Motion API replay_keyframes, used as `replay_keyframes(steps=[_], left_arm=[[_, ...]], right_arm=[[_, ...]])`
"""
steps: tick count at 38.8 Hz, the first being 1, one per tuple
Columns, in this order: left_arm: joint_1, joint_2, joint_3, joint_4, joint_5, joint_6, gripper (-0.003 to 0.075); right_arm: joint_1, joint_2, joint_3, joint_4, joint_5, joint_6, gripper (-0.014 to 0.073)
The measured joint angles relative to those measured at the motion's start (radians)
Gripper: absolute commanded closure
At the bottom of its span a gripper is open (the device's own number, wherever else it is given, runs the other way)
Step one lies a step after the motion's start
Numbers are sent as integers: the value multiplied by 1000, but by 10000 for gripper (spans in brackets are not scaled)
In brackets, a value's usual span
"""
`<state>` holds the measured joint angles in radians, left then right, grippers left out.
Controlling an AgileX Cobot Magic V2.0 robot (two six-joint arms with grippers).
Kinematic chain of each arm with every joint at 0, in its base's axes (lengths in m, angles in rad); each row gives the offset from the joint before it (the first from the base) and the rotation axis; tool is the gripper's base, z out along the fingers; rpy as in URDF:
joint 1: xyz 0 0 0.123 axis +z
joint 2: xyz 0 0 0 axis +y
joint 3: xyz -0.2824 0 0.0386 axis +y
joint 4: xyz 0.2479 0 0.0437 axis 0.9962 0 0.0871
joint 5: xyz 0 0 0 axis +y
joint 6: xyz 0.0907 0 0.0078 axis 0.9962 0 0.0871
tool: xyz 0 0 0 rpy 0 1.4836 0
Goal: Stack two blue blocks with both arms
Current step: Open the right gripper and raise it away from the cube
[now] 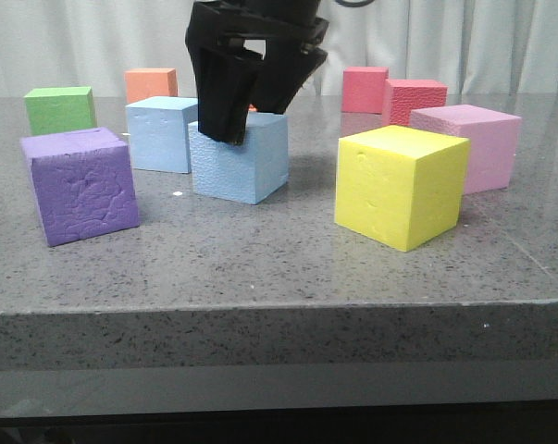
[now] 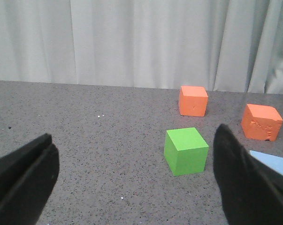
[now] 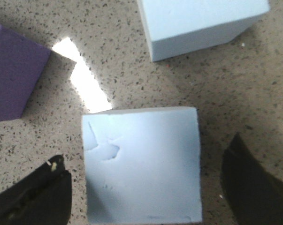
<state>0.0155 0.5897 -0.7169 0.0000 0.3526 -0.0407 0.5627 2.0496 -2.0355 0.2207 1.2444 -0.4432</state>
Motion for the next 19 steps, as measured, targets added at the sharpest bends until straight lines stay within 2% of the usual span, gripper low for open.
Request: replay_keyframes(steps=[6,9,13,19], left_arm=[[0,0,0,0,0,0,82],[0,0,0,0,0,0,82],[0,0,0,0,0,0,82],[0,0,0,0,0,0,82]], right_arm=[[0,-54,-36,-21,0,13,-60],[0,-84,-60,-26,0,41,-33],[0,-113,-78,-28,2,91,81],[0,-155,-82,-30,6,188,358]])
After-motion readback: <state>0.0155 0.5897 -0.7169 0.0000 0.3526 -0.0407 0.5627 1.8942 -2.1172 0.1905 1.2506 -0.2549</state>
